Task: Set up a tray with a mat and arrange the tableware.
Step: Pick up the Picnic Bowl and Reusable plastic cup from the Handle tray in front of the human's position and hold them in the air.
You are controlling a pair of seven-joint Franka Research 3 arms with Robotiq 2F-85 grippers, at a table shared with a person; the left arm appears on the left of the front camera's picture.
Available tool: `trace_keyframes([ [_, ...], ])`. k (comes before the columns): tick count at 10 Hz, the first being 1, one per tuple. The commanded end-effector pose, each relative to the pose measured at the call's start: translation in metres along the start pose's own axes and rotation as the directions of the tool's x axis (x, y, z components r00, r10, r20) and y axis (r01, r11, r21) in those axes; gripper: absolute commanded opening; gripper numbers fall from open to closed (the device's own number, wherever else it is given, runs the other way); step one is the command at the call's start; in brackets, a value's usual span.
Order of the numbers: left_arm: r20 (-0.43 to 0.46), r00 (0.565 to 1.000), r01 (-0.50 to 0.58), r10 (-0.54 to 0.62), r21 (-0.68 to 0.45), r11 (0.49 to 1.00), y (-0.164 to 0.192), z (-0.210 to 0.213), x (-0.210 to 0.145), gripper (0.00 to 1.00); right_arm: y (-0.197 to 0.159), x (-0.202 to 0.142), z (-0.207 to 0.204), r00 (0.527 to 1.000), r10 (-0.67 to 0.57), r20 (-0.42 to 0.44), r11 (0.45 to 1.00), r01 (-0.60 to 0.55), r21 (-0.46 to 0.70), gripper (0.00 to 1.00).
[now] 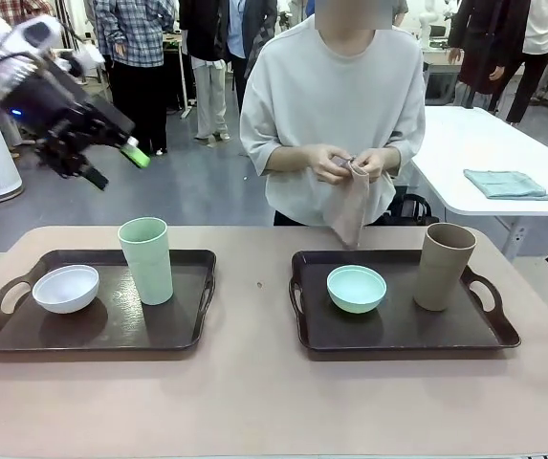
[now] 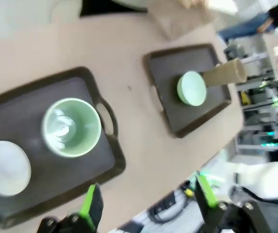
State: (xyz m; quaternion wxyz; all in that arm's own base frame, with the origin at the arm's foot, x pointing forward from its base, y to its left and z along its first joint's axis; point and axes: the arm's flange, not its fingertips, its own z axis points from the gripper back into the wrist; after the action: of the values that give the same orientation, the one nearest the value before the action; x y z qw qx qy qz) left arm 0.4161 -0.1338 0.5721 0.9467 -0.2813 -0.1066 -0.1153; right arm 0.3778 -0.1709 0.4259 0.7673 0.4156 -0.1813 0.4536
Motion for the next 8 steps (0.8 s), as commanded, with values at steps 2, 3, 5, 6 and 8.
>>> trace_keyframes([
  [2,-0.115,0.993,0.01,0.004,0.124,0.992,-0.04,-0.054,0.018,1.0,-0.006,0.002,-0.002,0.986,0.131,-0.099,0.989,-0.123,0.082,1.0],
  [3,-0.109,0.994,0.011,0.005,0.146,0.989,-0.045,-0.064,0.02,1.0,-0.011,0.0,0.001,0.988,0.135,-0.069,0.985,-0.126,0.121,1.0],
  [5,-0.114,0.993,0.026,-0.014,0.107,0.994,-0.044,-0.066,0.005,1.0,-0.002,0.004,-0.008,0.99,0.119,-0.077,0.991,-0.114,0.066,1.0],
  [6,-0.114,0.993,0.026,-0.014,0.107,0.994,-0.044,-0.066,0.005,1.0,-0.002,0.004,-0.008,0.99,0.119,-0.077,0.991,-0.114,0.066,1.0],
  [8,-0.114,0.993,0.026,-0.014,0.107,0.994,-0.044,-0.066,0.005,1.0,-0.002,0.004,-0.008,0.99,0.119,-0.077,0.991,-0.114,0.066,1.0],
])
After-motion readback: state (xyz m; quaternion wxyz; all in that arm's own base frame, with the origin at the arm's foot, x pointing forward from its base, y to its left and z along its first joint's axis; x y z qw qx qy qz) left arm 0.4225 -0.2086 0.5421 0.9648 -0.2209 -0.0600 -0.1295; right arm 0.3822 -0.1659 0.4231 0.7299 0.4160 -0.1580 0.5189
